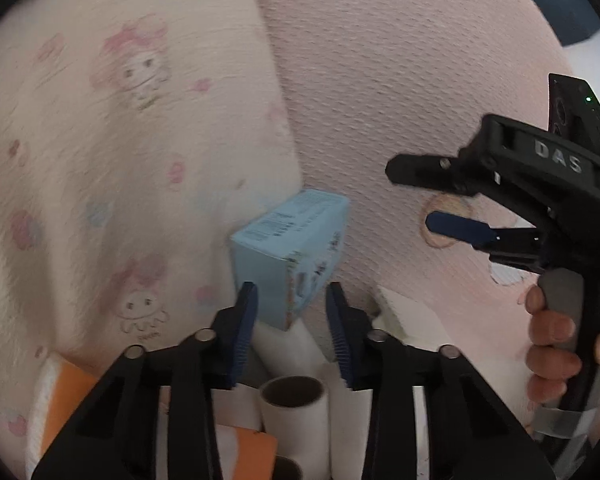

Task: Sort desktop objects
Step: 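Close both grippers on the light blue tea box from opposite sides, then lift the blue tea box out of the pile with both grippers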

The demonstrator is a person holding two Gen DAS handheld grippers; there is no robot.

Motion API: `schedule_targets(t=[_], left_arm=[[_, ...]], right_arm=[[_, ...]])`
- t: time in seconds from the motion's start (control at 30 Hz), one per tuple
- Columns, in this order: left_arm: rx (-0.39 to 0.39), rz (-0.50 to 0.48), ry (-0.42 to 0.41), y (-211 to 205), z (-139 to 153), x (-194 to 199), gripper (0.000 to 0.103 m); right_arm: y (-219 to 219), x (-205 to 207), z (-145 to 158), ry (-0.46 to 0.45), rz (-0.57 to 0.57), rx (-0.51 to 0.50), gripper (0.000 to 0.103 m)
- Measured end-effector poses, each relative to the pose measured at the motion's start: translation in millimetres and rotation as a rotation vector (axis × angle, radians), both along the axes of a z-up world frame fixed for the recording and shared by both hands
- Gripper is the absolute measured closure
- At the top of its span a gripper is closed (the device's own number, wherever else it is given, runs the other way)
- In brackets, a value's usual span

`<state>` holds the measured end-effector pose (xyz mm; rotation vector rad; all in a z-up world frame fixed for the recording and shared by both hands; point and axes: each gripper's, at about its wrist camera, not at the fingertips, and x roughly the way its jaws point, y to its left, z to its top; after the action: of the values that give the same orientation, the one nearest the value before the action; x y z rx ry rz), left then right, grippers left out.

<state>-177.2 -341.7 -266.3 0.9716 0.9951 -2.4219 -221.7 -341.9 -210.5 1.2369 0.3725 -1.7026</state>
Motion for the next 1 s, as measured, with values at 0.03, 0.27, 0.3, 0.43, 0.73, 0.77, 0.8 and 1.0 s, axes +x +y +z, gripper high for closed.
schedule_targets(t=[0.03,0.27,0.3,0.43,0.73,0.77,0.8,1.0], left_arm=[[0.002,0.001,-0.007,-1,-1,-1,0.072],[0.038,-0.005,-0.009,-6,-10,-6,0.072],[0.034,-0.008,-0.014,-5,-11,-7,0.072],[0.022,-0.021,-0.019,-10,-14,-5,0.072],[0.037,-0.006,-0.008,-20,-19,-4,0.073],[0.039,-0.008,-0.004,-21,-19,-5,0.073],[0.041,-0.005,-0.001,-21,-20,-5,0.073],[0.130,0.007,0.085,-35,-22,12,0.076]], right_arm=[[-4,0,-3,0.012,-0.008,-0.014,0.030],[-22,4,-21,0.005,0.070,-0.080,0.032],[-24,3,-24,-0.011,0.078,-0.082,0.033],[-32,-1,-32,-0.015,0.075,-0.075,0.051],[-55,7,-44,-0.076,0.192,-0.017,0.056],[-57,8,-47,-0.090,0.211,-0.006,0.056],[-60,10,-48,-0.104,0.235,0.006,0.056],[-51,17,-32,-0.072,0.270,-0.003,0.056]])
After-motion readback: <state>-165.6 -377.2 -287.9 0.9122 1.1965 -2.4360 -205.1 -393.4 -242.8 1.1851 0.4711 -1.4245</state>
